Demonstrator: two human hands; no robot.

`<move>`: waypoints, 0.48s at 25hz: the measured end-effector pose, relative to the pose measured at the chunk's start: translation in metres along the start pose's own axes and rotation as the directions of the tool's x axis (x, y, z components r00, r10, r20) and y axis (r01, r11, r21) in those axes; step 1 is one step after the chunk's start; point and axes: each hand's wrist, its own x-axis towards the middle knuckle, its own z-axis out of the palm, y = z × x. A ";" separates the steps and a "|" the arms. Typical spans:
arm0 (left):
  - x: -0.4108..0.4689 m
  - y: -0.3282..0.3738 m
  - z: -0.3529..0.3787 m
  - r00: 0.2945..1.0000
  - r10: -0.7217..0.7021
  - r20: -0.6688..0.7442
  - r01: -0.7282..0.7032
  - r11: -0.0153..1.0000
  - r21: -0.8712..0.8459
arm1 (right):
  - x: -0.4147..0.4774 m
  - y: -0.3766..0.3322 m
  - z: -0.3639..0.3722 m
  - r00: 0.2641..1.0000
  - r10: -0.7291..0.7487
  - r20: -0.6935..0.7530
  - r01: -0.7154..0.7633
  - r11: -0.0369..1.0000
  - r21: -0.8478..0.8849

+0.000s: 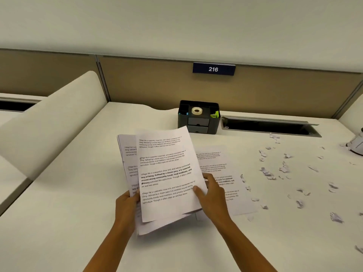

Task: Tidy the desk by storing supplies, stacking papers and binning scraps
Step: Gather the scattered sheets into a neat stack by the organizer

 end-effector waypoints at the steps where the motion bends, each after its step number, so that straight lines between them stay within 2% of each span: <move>1: 0.000 0.000 0.000 1.000 -0.005 -0.002 0.005 1.000 0.003 | 0.001 0.001 -0.001 1.000 -0.012 0.014 0.013 1.000 -0.023; 4: 0.000 -0.001 -0.001 1.000 -0.018 0.000 0.018 1.000 0.002 | 0.008 0.014 -0.012 0.999 -0.029 -0.026 0.028 0.998 -0.055; 6: 0.000 -0.002 -0.003 1.000 -0.026 0.004 0.026 1.000 -0.009 | 0.016 0.030 -0.025 0.990 0.049 -0.131 -0.072 0.981 -0.178; 7: 0.000 -0.001 -0.004 1.000 -0.031 0.003 0.031 0.999 -0.019 | 0.021 0.039 -0.033 0.975 0.129 -0.178 -0.180 0.933 -0.310; 9: 0.000 -0.001 -0.006 0.999 -0.049 -0.006 0.049 0.998 -0.041 | 0.022 0.055 -0.047 0.924 0.280 -0.261 -0.382 0.713 -0.588; 10: 0.000 0.000 -0.006 0.998 -0.059 -0.012 0.058 0.997 -0.049 | 0.021 0.060 -0.052 0.902 0.319 -0.291 -0.430 0.610 -0.665; 12: 0.001 0.001 -0.006 0.997 -0.073 -0.025 0.072 0.996 -0.056 | 0.018 0.068 -0.055 0.887 0.334 -0.320 -0.457 0.529 -0.715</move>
